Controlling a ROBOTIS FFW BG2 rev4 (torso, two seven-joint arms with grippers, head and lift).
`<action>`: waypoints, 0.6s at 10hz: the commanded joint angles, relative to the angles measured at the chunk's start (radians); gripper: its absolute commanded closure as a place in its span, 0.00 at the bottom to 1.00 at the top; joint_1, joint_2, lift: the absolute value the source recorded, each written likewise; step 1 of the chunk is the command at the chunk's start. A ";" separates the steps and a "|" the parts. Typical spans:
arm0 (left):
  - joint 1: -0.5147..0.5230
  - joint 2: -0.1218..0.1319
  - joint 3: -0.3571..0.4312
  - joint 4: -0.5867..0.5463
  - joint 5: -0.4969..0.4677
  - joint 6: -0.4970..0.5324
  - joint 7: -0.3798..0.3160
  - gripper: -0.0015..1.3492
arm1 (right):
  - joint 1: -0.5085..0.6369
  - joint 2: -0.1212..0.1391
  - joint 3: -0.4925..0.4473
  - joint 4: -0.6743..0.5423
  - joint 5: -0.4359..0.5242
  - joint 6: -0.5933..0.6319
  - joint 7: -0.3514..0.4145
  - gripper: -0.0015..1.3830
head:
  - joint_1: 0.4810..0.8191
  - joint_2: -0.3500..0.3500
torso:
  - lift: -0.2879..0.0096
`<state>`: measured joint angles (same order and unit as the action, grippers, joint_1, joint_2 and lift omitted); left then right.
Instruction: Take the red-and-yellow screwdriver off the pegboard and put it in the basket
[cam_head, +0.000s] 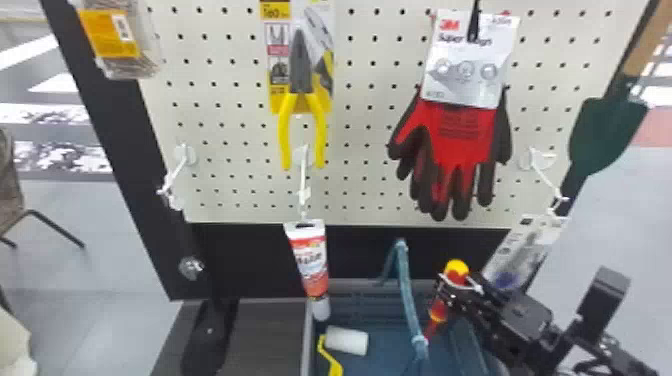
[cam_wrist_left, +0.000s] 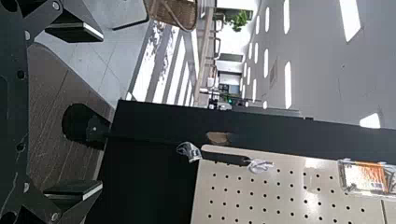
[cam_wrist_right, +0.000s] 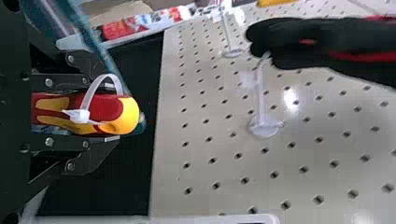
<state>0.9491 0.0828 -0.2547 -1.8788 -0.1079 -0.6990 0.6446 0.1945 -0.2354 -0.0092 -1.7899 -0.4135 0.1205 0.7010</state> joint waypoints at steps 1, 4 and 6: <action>0.001 0.000 0.000 0.000 0.001 -0.001 0.000 0.14 | -0.005 0.014 0.000 0.061 -0.004 -0.015 0.000 0.87 | 0.20 0.50 | 0.63; -0.001 0.000 0.000 0.002 0.001 0.001 -0.003 0.14 | -0.024 0.021 0.000 0.122 -0.002 -0.021 0.003 0.87 | 0.20 0.50 | 0.63; -0.004 -0.002 0.000 0.007 0.001 0.001 -0.005 0.14 | -0.048 0.019 0.005 0.156 0.004 -0.019 0.006 0.87 | 0.20 0.50 | 0.63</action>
<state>0.9458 0.0815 -0.2546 -1.8731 -0.1073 -0.6981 0.6393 0.1537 -0.2161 -0.0059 -1.6425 -0.4116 0.1004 0.7079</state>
